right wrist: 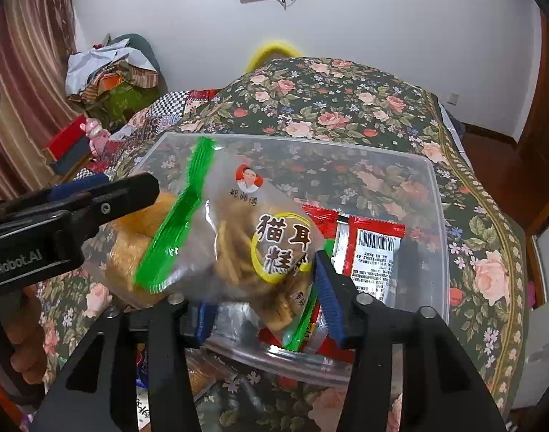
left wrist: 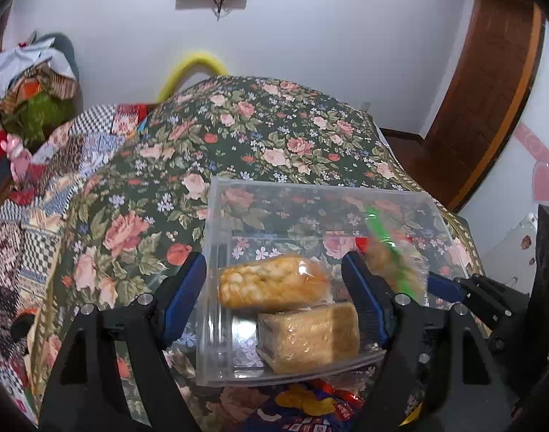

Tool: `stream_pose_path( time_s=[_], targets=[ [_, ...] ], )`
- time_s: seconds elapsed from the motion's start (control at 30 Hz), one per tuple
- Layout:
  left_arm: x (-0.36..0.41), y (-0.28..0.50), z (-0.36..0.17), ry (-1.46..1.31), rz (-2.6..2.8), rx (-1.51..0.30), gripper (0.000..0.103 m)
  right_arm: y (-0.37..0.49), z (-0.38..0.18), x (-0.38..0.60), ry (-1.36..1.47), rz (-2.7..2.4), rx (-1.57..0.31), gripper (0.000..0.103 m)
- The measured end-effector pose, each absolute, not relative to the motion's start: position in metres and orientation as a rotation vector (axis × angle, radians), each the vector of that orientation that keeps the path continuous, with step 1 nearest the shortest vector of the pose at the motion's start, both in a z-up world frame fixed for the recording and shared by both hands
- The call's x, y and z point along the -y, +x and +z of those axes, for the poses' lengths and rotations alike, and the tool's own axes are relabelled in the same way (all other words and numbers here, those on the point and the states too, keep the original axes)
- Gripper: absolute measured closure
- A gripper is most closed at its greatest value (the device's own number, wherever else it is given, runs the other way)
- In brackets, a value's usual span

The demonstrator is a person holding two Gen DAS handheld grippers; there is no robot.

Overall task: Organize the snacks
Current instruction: 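Lower both held bags into the clear box and open both tools, then grasp the orange-ended biscuit pack with the right tool while the left grasps the biscuit roll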

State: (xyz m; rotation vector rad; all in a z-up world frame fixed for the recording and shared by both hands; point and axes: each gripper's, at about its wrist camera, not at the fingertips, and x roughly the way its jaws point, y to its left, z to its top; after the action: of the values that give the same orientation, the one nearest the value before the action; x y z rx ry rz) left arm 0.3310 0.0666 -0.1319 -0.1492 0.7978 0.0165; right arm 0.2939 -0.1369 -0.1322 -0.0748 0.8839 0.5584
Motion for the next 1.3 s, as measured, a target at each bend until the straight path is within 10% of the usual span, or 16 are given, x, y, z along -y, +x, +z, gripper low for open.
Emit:
stream_pose_path(
  time_s=[0.23,0.67,1.3],
  targets=[
    [-0.061,0.309,-0.108,-0.102,-0.003,-0.758,0.025,0.282,-0.115,0.14,-0.089,0.565,-0.838,0.031],
    [-0.063,0.217,-0.079,-0.065,-0.014,-0.743,0.016,0.215,-0.071,0.186,-0.101,0.566,-0.745,0.024],
    [-0.041,0.102,-0.192,0.065,-0.035,-1.009,0.013,0.12,-0.128,0.264,-0.075,0.474,-0.905,0.019]
  ],
)
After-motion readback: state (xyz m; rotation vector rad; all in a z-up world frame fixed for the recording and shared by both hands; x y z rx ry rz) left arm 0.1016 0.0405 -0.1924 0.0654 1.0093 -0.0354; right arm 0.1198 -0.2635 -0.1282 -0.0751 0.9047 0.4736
